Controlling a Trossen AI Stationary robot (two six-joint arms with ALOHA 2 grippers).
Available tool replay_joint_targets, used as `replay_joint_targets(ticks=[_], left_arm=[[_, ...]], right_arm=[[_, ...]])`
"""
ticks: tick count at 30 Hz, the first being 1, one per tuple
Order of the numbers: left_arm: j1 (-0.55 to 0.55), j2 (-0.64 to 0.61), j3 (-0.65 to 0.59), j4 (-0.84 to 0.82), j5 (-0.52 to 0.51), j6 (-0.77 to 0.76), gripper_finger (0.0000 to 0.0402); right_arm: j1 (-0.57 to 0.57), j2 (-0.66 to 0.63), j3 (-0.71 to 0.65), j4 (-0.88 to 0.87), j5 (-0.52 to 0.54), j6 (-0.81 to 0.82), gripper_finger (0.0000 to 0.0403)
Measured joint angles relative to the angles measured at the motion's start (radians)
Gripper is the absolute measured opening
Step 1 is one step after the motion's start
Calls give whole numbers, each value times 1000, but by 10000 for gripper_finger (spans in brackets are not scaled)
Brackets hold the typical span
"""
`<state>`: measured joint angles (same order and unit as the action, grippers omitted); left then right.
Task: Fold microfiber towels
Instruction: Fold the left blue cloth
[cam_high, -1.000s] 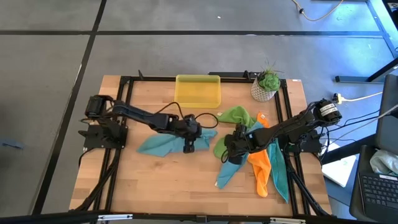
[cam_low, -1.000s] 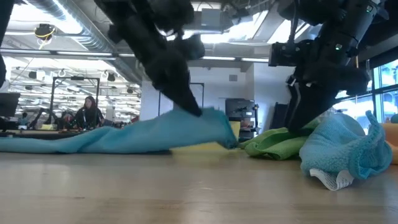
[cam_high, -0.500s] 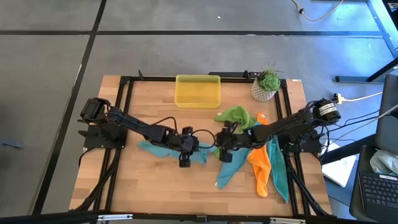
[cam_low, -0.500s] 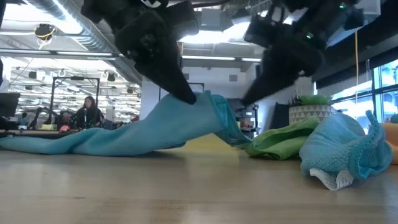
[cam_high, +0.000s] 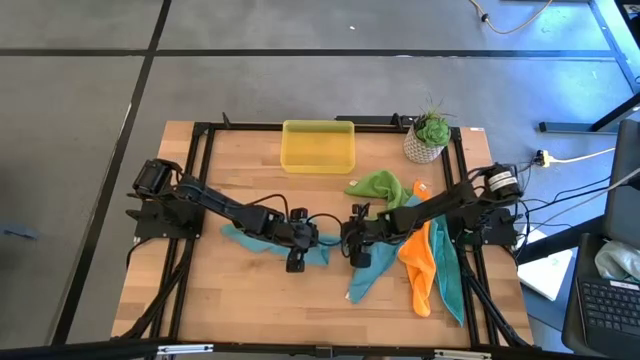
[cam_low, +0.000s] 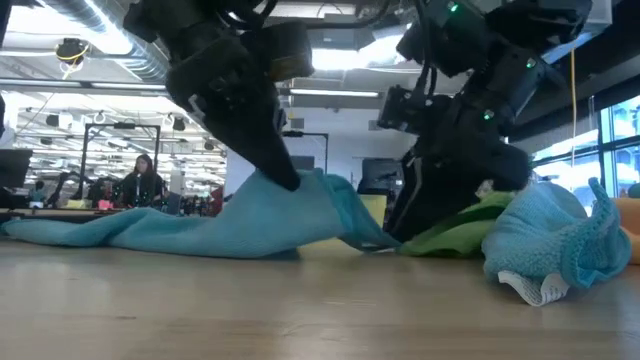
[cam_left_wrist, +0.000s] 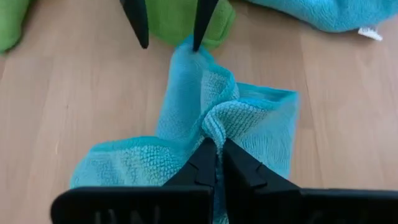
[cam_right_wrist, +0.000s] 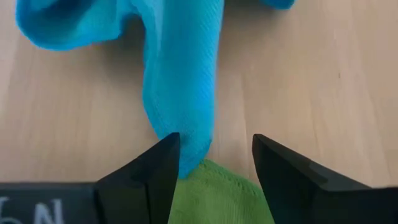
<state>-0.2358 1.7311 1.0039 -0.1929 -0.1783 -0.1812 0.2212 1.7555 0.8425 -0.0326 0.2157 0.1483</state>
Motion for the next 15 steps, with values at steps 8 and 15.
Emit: replay_joint_targets(ticks=[8,15], left_arm=[[2,2,0,5,1,4,13],[2,2,0,5,13,0,50]], right_arm=[[11,-18,1,-14,0,0,204],[11,-18,1,-18,0,0,204]])
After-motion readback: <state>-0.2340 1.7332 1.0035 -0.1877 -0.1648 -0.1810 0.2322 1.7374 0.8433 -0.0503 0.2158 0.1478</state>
